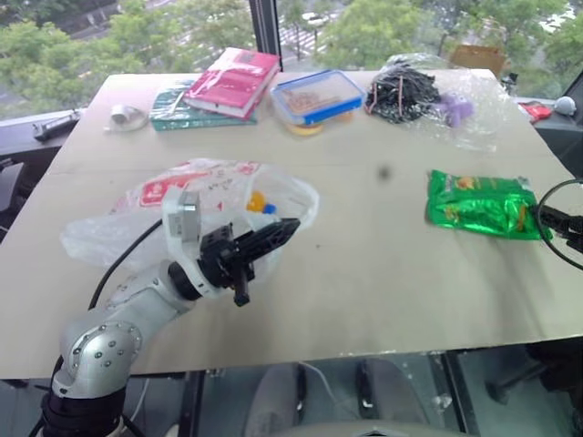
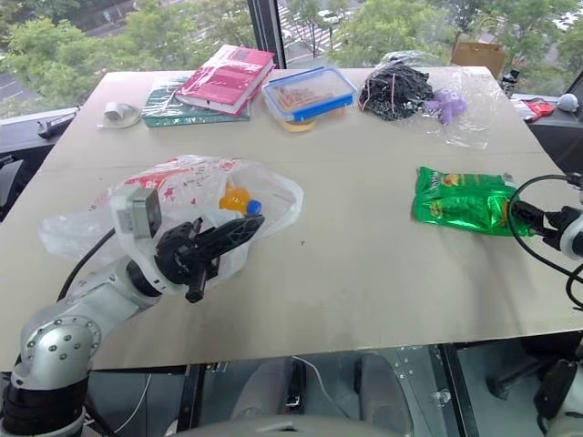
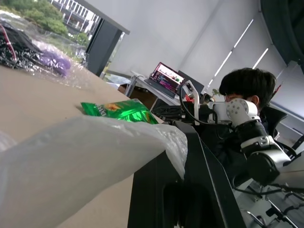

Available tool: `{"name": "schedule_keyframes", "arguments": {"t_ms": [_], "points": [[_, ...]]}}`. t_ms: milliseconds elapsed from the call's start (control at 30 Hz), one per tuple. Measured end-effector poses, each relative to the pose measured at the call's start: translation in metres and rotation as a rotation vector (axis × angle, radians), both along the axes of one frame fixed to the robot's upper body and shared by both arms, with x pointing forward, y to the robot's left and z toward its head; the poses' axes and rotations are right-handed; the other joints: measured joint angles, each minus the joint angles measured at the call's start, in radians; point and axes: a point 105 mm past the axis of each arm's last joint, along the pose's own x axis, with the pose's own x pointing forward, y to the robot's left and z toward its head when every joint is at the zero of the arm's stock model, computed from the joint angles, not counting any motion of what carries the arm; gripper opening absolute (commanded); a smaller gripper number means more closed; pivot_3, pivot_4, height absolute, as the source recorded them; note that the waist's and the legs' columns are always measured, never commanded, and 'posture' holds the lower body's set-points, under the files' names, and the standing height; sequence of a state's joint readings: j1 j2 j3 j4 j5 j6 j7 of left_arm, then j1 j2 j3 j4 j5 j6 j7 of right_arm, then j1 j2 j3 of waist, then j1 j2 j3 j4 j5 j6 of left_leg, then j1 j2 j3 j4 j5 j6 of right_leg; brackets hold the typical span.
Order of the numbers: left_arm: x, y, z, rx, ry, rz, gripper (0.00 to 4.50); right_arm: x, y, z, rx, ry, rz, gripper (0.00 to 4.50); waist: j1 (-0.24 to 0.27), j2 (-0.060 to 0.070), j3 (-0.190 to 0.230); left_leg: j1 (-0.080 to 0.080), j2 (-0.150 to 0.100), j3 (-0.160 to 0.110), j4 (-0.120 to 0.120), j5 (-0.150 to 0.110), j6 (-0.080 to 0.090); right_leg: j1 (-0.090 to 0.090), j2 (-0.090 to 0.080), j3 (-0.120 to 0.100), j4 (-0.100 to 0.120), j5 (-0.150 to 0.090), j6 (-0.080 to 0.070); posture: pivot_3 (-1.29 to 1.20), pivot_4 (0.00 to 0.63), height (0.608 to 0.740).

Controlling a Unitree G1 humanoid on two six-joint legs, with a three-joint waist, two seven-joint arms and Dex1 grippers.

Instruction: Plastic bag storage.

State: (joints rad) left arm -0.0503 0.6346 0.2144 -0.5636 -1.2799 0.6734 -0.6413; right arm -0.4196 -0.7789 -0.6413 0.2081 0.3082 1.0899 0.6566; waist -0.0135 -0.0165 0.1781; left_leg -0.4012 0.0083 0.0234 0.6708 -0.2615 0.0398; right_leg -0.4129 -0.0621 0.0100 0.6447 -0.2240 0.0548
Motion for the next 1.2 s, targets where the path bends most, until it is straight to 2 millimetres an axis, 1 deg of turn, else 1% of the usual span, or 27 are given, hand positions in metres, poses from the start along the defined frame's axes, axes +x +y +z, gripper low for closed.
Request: {"name": "schedule_keyframes", "arguments": {"t_ms": [67,133,267,333,467,500,567,700,767,900,967,1100,1200], "points": [[0.001,0.000,0.001,-0.001,0.007,0.006,0.00,0.000,-0.005,-0.012,0.017,0.036,0.002,4.43,0.001,0.000,0.000,0.000,0.000,0.000,0.000,0.000,0.000,0.000,0.000,0.001,0.000,0.000,0.000,0.00,0.150,0.740],[0.001,-0.001,0.001,-0.003,0.014,0.007,0.00,0.000,-0.004,-0.022,0.055,0.066,0.015,4.43,0.001,0.000,0.000,0.000,0.000,0.001,0.000,0.000,0.000,0.000,0.000,0.001,0.000,0.000,0.001,0.00,0.150,0.740],[0.001,-0.003,0.002,-0.001,0.018,0.016,0.00,0.003,0.009,-0.022,0.065,0.088,0.103,4.43,-0.002,0.000,0.000,0.001,0.002,0.002,0.000,0.000,0.000,0.000,0.001,0.003,0.000,0.000,0.001,0.00,0.150,0.740],[0.002,-0.004,0.002,-0.004,0.019,0.018,0.00,0.004,0.022,-0.021,0.086,0.088,0.162,4.43,0.000,0.000,0.000,0.001,0.002,0.002,0.000,0.000,0.000,0.000,0.001,0.003,0.000,0.000,0.001,0.00,0.150,0.740],[0.002,-0.007,0.004,-0.004,0.026,0.010,0.00,0.003,0.062,-0.005,0.128,0.018,0.323,4.43,0.001,0.000,0.000,0.001,0.002,0.001,0.000,0.000,0.000,0.000,0.001,0.002,0.000,0.000,0.001,0.00,0.150,0.740],[0.002,-0.007,0.004,-0.004,0.029,0.009,0.00,0.001,0.070,-0.004,0.132,0.011,0.354,4.43,0.002,0.000,0.000,0.001,0.002,0.001,0.000,0.000,0.000,0.000,0.001,0.002,0.000,0.000,0.001,0.00,0.150,0.740],[0.002,-0.007,0.005,-0.007,0.033,0.009,0.00,-0.007,0.095,-0.005,0.161,-0.005,0.434,4.43,0.003,0.000,0.000,0.000,0.002,0.000,0.000,0.000,0.000,0.000,0.001,0.001,0.000,0.000,0.001,0.00,0.150,0.740],[0.003,-0.008,0.007,-0.007,0.026,0.006,0.00,-0.013,0.129,-0.009,0.208,-0.020,0.487,4.43,0.004,0.000,0.000,0.000,0.002,0.001,0.001,0.000,0.000,0.000,0.001,0.001,0.000,0.000,0.001,0.00,0.150,0.740],[0.003,-0.009,0.010,-0.008,0.017,0.000,0.00,-0.008,0.139,-0.014,0.228,-0.028,0.443,4.43,0.002,0.000,-0.001,0.001,0.002,0.001,0.001,0.000,0.000,0.000,0.001,0.002,0.000,0.000,0.001,0.00,0.150,0.740],[0.003,-0.012,0.009,-0.002,0.024,-0.007,0.00,0.007,0.146,-0.027,0.293,-0.045,0.276,4.43,0.001,0.000,0.000,0.000,0.002,0.001,0.000,0.000,0.000,0.000,0.001,0.002,0.000,0.000,0.001,0.00,0.150,0.740],[0.003,-0.011,0.009,0.000,0.026,-0.008,0.00,0.012,0.146,-0.032,0.313,-0.056,0.201,4.43,0.004,0.000,0.000,0.000,0.002,0.000,0.000,0.000,0.000,-0.001,0.001,0.001,0.000,0.000,0.001,0.00,0.150,0.740],[0.003,-0.011,0.009,0.003,0.021,-0.016,0.00,0.023,0.143,-0.034,0.370,-0.102,0.085,4.43,0.002,0.000,-0.001,0.000,0.001,0.001,0.000,0.000,0.000,0.000,0.001,0.001,0.000,0.000,0.001,0.00,0.150,0.740],[0.003,-0.011,0.009,0.003,0.016,-0.027,0.00,0.029,0.141,-0.036,0.403,-0.128,0.039,4.43,0.001,0.000,0.000,0.000,0.001,0.001,0.000,0.000,0.000,0.000,0.001,0.001,0.000,0.000,0.001,0.00,0.150,0.740]]}}
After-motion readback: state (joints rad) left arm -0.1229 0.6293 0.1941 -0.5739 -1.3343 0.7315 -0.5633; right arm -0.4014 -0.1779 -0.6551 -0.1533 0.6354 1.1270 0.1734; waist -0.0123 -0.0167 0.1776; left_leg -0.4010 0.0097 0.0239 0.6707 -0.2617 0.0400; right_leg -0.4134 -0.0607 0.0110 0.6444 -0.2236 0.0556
